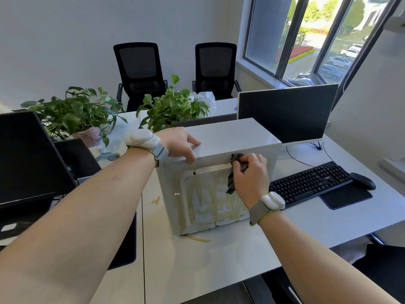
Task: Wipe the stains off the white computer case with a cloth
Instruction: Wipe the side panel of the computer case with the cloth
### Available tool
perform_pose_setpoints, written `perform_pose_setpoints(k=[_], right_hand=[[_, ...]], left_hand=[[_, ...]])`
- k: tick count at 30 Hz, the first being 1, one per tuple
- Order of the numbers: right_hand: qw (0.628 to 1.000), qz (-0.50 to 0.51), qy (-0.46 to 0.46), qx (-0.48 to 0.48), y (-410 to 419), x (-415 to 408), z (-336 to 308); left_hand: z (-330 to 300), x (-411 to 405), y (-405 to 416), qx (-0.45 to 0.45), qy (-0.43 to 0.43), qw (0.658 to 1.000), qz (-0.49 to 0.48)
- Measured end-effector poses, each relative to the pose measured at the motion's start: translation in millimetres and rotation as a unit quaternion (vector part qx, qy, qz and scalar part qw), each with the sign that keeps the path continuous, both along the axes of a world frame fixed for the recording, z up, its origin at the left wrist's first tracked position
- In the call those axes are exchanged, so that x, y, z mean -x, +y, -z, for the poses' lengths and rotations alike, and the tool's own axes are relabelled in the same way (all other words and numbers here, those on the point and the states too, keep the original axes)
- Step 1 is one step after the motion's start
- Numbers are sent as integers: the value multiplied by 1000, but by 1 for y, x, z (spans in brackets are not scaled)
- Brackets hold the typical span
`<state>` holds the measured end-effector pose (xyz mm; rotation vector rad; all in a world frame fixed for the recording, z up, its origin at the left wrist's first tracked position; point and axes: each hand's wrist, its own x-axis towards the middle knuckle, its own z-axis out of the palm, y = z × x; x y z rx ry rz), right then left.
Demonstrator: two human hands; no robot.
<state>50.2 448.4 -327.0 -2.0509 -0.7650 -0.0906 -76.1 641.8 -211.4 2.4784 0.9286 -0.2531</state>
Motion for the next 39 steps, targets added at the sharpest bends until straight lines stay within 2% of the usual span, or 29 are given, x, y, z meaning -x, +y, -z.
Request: perform_pose_setpoints(k=[2,6,10,23,32,36,39], right_hand=[[1000,-8,-22,5,2,2,-1],[999,9,-5,-31,2,-2,-3],[1000,-12,-13,-10,6,15,0],[982,-111,-149,-20,45,74,2],[974,-135,-180,-16,75,128,2],[961,-157,-226,0,72,126,6],[972,-130,-191,-28,56,109,2]], left_hand=[[1,1,0,-2,0,1000,0],[-1,3,-3,-19,-3,1000,1],[-1,3,-3,-18,7,1000,9],[0,7,3,37,-10,999,-10],[0,1,6,43,2,999,-6],[3,4,6,29,2,1000,-3],[0,7,5,18,5,1000,3]])
